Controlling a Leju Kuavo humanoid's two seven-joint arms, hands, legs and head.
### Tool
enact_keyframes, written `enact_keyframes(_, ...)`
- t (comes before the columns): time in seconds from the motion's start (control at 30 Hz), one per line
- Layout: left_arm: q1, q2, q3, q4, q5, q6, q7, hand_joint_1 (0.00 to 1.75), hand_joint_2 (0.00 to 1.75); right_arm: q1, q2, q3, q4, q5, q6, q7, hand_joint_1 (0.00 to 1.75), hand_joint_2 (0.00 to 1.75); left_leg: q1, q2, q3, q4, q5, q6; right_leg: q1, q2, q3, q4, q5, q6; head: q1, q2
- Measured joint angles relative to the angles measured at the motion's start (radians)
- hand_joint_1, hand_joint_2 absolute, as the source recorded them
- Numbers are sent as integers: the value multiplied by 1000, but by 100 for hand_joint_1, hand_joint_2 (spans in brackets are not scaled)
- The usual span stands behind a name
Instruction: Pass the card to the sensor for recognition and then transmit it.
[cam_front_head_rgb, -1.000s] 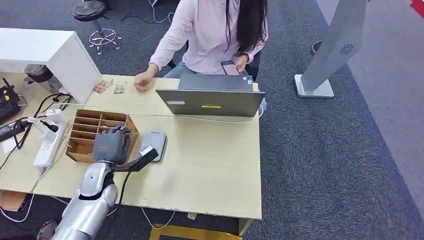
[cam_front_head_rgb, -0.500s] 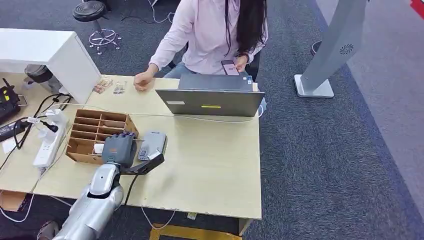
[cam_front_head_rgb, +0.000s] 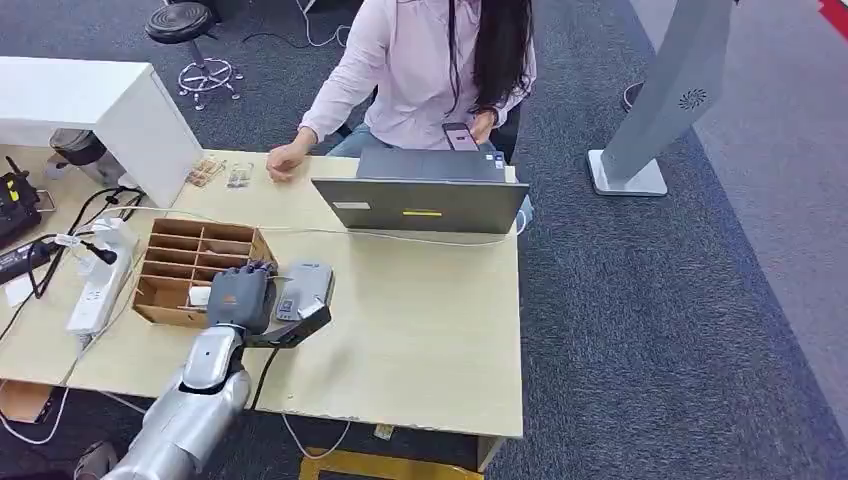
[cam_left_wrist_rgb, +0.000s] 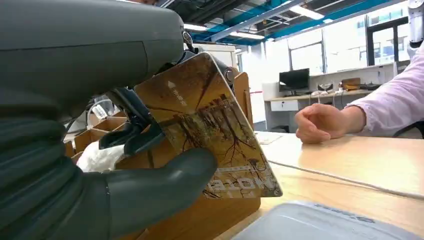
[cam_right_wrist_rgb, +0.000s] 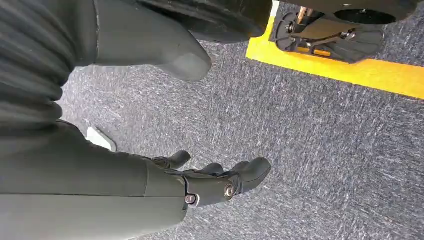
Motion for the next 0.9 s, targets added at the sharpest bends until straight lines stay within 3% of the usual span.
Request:
enact_keyframes(0.2, -2, 2, 0, -31, 8, -3, 0, 175, 175, 0, 0, 0, 0, 0, -2, -2, 0, 175, 0, 0, 0, 0, 0, 0, 0, 0, 0, 0, 0, 0, 0, 0)
enact_keyframes(0.43, -32, 0, -19, -42, -42, -61, 9, 175, 175, 0, 0, 0, 0, 0, -1, -3, 0, 175, 0, 0, 0, 0, 0, 0, 0, 0, 0, 0, 0, 0, 0, 0)
enact_keyframes(0.9, -100, -18, -92, 34, -108, -85, 50, 175, 175, -1, 2, 0, 0, -9, -3, 3, 0, 175, 0, 0, 0, 0, 0, 0, 0, 0, -1, 0, 0, 0, 0, 0)
